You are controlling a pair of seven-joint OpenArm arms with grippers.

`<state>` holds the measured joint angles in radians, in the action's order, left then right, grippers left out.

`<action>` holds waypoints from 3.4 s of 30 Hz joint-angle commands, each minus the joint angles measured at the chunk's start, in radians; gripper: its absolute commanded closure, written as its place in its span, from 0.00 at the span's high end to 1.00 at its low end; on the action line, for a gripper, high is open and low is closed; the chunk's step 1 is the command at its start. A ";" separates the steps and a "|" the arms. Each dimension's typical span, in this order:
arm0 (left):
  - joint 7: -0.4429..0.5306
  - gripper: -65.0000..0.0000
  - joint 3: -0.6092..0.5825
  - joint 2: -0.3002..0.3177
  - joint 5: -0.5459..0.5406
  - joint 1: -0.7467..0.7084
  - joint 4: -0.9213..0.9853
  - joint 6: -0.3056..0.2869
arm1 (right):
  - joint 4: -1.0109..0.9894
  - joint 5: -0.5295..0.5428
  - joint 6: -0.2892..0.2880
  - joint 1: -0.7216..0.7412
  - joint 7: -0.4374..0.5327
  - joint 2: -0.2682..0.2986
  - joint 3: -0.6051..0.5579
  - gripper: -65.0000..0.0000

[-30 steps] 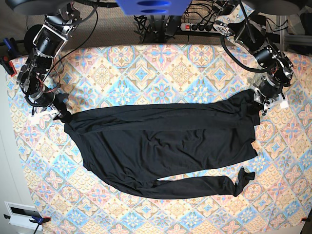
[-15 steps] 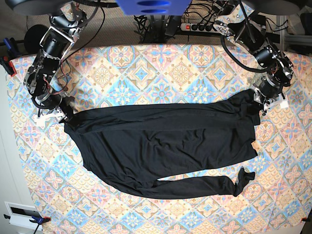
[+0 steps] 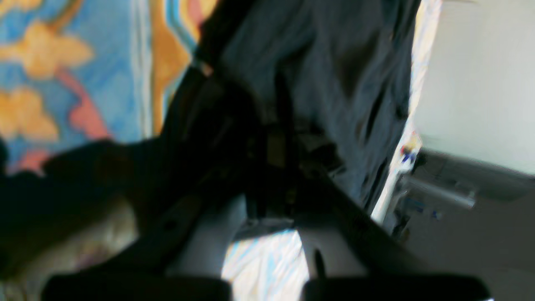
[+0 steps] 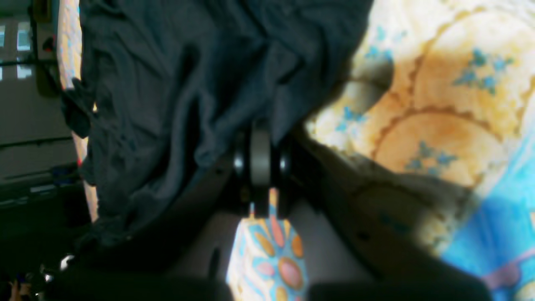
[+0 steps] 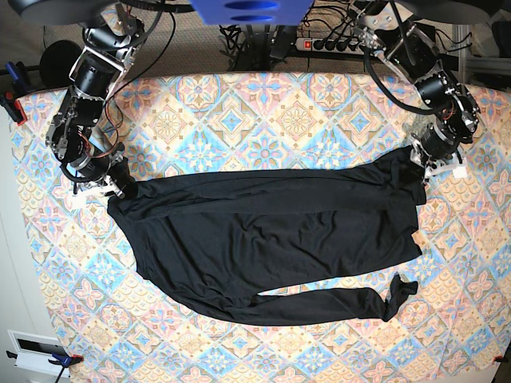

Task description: Layout the t-shirt on the table in an organized manner, then fold the t-shirt properly

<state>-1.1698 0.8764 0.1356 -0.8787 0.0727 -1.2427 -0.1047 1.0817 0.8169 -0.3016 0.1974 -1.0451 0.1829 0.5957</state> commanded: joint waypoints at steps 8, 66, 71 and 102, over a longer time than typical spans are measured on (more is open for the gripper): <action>-0.006 0.00 -0.105 0.055 -0.106 -0.113 -0.164 -0.003 | 0.027 0.020 -0.009 0.017 0.001 0.014 0.002 0.00; -0.052 0.77 -0.125 0.181 -0.325 -0.009 0.091 -0.002 | 0.028 0.020 -0.009 -0.020 0.006 0.017 0.005 0.00; -0.051 0.77 -0.124 0.221 -0.363 -0.047 0.090 -0.002 | 0.028 0.020 -0.009 -0.020 0.006 0.017 0.005 0.00; -0.012 0.77 -0.125 0.161 -0.357 -0.029 0.200 0.096 | 0.028 0.020 -0.009 -0.020 0.004 0.017 0.005 0.00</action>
<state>-1.1957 0.7540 0.2993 -1.2648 0.0402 -1.0454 -0.0177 1.0969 0.8352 -0.3103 0.1642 -1.0435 0.1856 0.5983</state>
